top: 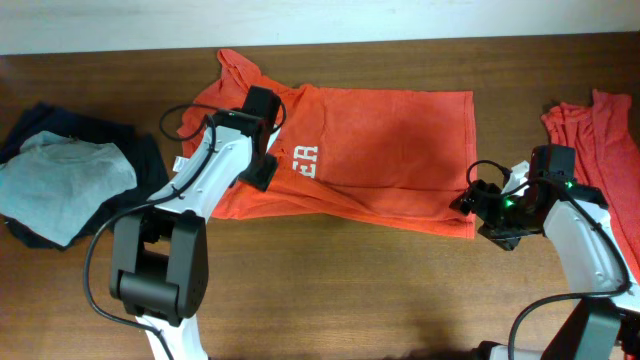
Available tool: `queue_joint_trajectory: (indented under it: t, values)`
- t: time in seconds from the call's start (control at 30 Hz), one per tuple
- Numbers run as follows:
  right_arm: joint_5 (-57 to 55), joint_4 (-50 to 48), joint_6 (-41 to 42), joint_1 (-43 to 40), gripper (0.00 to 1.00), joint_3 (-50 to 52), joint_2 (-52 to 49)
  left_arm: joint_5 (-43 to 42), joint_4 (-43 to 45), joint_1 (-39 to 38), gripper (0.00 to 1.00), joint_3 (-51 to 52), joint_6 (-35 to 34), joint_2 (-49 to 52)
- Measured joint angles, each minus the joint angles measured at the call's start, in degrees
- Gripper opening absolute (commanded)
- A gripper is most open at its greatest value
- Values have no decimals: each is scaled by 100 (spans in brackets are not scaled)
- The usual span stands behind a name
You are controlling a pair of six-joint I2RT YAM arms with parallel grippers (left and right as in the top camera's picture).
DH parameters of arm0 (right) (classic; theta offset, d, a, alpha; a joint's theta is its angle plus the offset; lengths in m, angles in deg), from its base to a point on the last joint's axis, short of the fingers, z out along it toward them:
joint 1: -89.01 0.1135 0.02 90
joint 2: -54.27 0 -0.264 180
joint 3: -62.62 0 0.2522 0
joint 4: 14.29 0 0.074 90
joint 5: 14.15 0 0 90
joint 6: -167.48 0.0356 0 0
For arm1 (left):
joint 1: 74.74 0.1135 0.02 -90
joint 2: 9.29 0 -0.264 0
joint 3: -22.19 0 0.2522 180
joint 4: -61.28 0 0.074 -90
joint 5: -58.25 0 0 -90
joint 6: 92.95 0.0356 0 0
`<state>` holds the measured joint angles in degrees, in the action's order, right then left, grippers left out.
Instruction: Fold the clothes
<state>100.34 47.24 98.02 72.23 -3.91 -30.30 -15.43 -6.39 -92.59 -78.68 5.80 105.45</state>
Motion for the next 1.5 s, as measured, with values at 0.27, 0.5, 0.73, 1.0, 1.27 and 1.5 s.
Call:
queue_joint_trajectory:
  t: [0.27, 0.5, 0.73, 1.0, 1.27, 1.5]
  values:
    - [0, 2, -4, 0, 85, 0, 0, -26, 72, 398, 51, 308, -560, 0]
    - [0, -7, -2, 0, 86, 0, 0, -358, 450, 555, 46, 632, -468, 0]
    - [0, -15, 0, 0, 86, 0, 0, -431, 807, 501, 36, 1113, -382, -11]
    - [0, -15, -2, 0, 87, 0, 0, -157, 1027, 501, 24, 1121, -409, -11]
    - [0, 2, -2, 0, 86, 0, 0, 81, 1252, 501, 6, 1121, -387, -11]
    - [0, 24, 0, 0, 87, 0, 0, 197, 907, 476, 7, 879, -387, -11]
